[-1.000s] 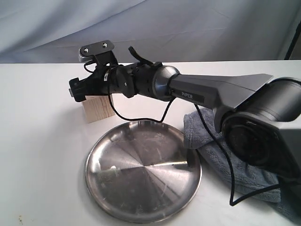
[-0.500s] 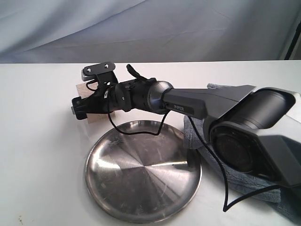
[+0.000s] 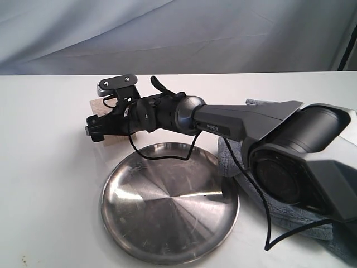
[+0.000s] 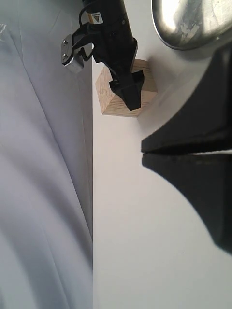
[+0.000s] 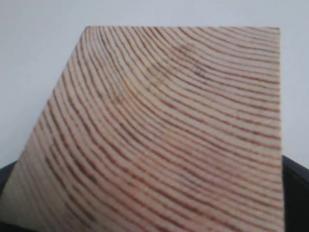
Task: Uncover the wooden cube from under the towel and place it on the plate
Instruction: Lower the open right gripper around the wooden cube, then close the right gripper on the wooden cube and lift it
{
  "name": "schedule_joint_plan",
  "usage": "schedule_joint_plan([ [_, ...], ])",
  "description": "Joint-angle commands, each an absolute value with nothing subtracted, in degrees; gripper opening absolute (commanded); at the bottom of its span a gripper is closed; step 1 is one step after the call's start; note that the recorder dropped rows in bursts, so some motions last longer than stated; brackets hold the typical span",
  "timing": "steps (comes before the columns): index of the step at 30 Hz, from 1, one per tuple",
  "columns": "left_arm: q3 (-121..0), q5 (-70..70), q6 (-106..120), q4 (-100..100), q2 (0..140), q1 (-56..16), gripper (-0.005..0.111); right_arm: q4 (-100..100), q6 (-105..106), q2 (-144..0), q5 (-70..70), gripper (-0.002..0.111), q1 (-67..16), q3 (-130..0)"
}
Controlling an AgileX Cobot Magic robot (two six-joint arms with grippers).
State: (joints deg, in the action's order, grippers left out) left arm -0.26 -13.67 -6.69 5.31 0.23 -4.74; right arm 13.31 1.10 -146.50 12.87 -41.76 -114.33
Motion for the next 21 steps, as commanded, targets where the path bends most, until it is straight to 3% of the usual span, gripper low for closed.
schedule_joint_plan([
  [1, 0.00, -13.31, -7.04, 5.03, 0.00, -4.56, 0.000, 17.58, 1.04, -146.39, 11.81, 0.078, -42.07, -114.73],
  [7, 0.00, -13.31, -7.04, 5.03, 0.00, -4.56, 0.000, 21.08, 1.04, -146.39, 10.54, 0.048, -42.07, -114.73],
  [14, 0.00, -13.31, -6.90, 5.03, 0.00, -4.56, 0.000, 20.81, 1.24, -146.39, 11.05, 0.021, -42.07, -114.73],
  [19, 0.00, -13.31, -6.90, 5.03, 0.00, -4.56, 0.000, 9.47, 1.24, -146.29, 14.53, 0.000, -41.96, -114.73],
  [21, 0.00, -13.31, -6.90, 5.03, 0.00, -4.56, 0.000, 1.89, 1.24, -145.89, 17.03, 0.000, -41.96, -114.73],
])
